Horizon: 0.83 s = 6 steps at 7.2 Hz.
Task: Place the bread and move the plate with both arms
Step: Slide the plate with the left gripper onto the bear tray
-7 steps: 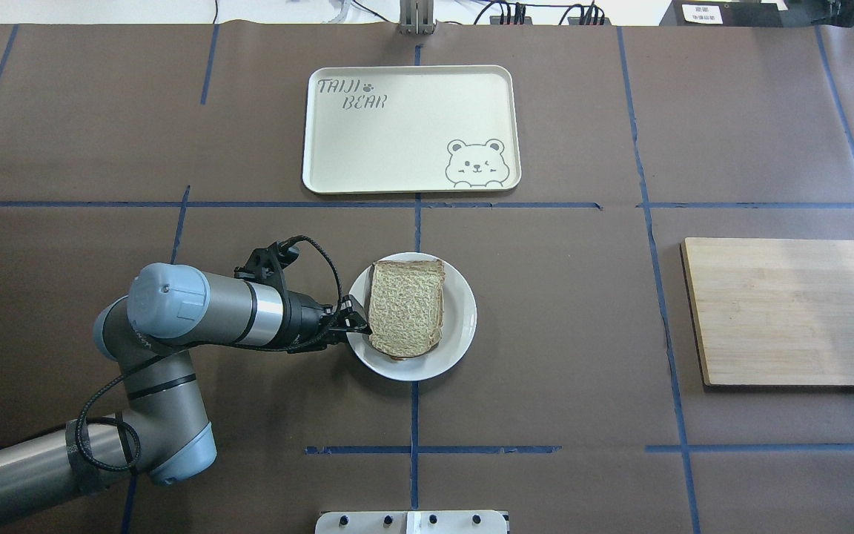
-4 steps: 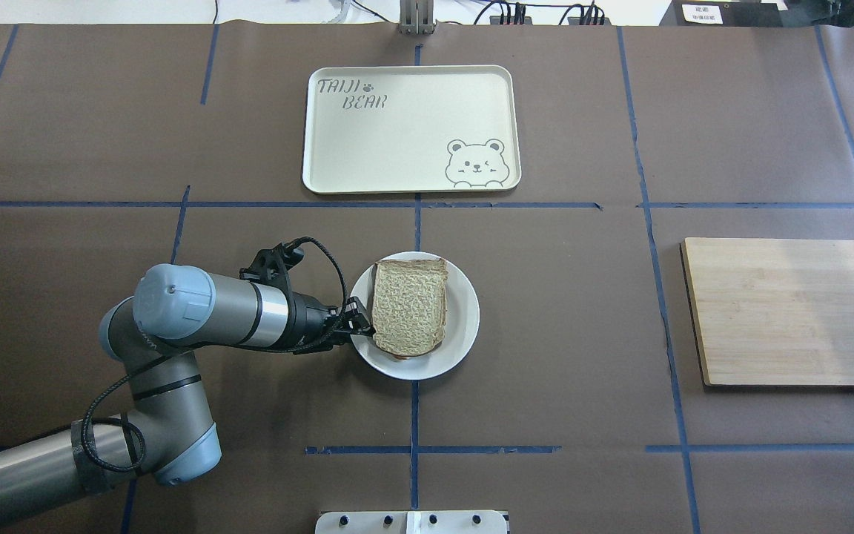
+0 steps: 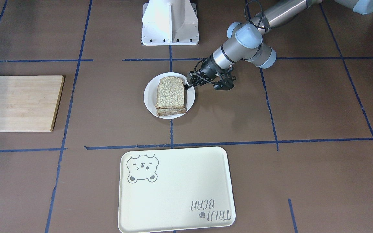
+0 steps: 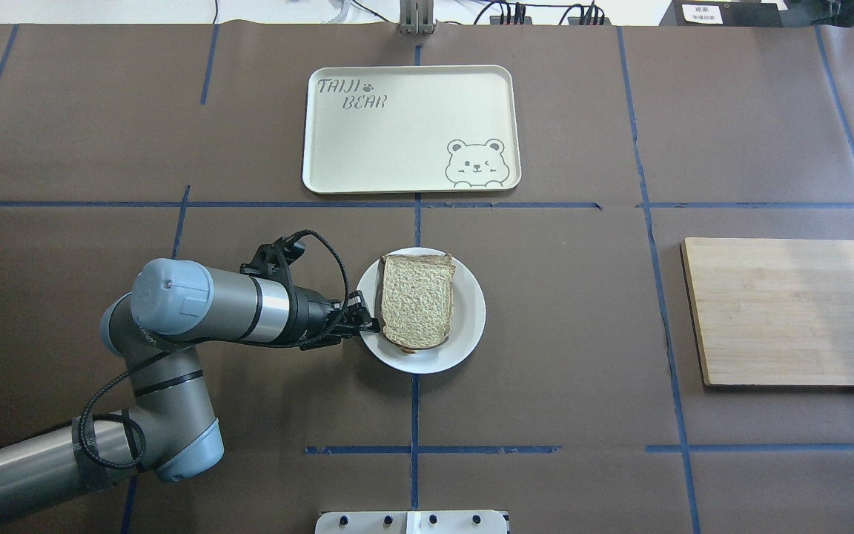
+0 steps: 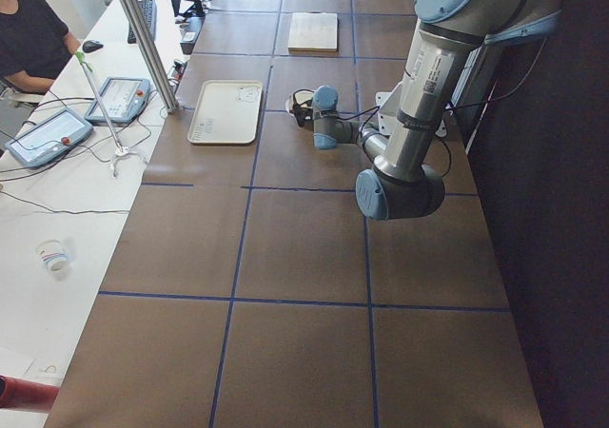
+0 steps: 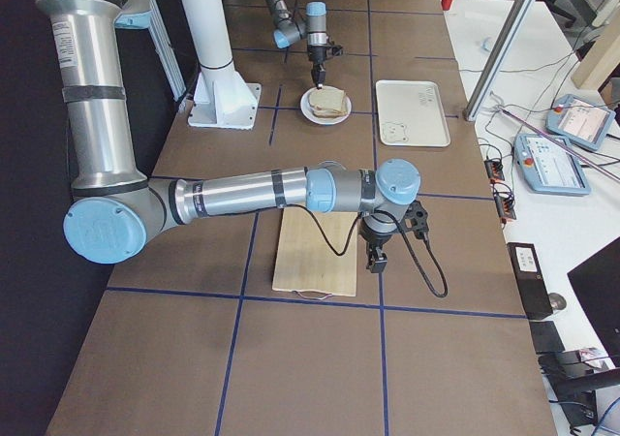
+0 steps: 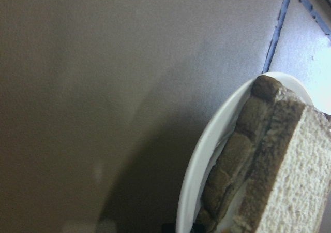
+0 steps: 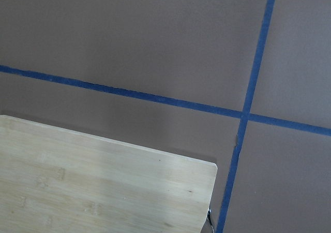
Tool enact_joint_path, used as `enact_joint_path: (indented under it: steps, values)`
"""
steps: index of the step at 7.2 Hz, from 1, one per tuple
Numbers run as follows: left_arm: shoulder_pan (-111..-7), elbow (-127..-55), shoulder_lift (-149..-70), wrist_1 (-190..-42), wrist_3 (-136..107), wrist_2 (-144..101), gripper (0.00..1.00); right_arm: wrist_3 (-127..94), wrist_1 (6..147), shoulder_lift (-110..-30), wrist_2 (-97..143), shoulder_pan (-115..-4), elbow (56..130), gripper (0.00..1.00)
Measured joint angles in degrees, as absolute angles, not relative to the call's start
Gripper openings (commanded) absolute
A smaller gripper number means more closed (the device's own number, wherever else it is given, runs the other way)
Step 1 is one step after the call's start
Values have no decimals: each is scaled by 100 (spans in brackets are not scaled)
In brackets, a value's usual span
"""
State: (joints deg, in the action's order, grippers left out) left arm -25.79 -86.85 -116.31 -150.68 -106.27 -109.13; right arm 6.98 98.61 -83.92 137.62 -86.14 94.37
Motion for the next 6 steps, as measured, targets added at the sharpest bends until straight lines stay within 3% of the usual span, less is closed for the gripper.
enact_joint_path:
  steps: [6]
  values:
    - [-2663, -8517, -11998, -16395, -11805, -10064, 0, 691, 9258, -8702, 13744, -8727, 9420, 100]
